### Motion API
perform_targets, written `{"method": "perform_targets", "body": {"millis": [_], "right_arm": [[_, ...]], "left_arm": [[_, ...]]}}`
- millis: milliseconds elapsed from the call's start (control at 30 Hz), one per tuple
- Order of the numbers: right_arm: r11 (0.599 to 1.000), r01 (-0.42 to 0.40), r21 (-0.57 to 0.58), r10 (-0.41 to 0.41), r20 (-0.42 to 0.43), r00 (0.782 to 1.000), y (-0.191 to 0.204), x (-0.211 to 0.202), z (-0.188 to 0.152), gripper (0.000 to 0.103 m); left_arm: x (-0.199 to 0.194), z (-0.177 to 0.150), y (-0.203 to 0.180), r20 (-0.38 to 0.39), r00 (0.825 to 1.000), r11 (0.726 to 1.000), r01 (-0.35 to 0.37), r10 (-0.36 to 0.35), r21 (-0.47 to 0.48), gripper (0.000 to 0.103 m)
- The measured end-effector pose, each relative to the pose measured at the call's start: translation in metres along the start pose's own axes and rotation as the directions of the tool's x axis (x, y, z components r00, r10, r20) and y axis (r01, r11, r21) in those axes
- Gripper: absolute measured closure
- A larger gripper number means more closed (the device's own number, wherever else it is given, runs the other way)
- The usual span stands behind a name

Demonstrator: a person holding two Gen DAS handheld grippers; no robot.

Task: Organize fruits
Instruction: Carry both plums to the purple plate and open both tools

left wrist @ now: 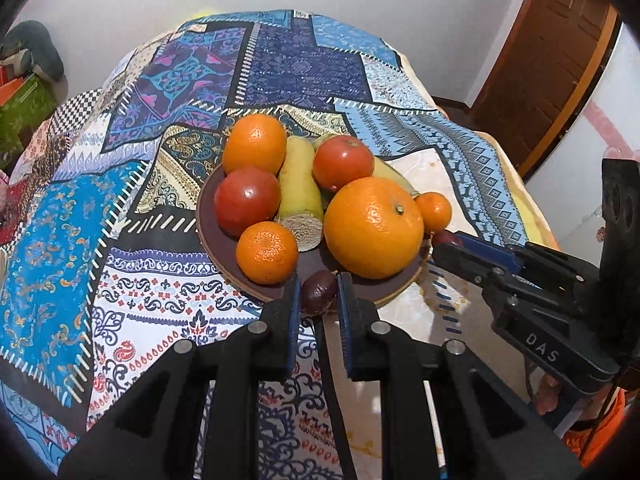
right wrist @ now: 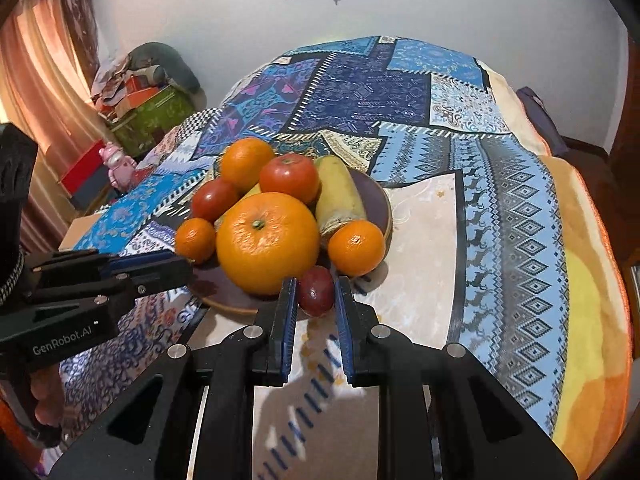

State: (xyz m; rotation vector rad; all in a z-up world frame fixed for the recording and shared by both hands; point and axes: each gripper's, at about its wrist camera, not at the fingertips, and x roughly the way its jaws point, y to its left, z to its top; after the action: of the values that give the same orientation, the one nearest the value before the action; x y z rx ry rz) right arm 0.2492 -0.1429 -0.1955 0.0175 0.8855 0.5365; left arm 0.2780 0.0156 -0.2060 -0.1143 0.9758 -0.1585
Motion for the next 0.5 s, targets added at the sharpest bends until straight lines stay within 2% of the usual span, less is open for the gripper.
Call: {"method": "perform_targets", "body": {"millis": [367,467,500], "right_arm": [[1.000,-0.015,0.028,0.015,-0.008,1.000,-0.005,0.008,0.001,0.086],[0.999,-0.019,0.037,0.020,-0.014,1.000,-0.006,0.009,0.001,0.085],[0.999,-0.020,0.038,0.020,-0.015,1.000,-0.007,0.010,0.001,0.085]], "left_arm": [[0.014,-0.001,0.004,-0.019,1.000,1.000,0.011,-0.011,-0.017,0.082],[0.013,0.000,0.003,-0.015,1.000,1.000,0.023,-0.023,-0.014,0.070],[0.011,-0.001,0.001,-0.008,1.000,1.000,0.021,-0.021,-0.008,0.062]]}}
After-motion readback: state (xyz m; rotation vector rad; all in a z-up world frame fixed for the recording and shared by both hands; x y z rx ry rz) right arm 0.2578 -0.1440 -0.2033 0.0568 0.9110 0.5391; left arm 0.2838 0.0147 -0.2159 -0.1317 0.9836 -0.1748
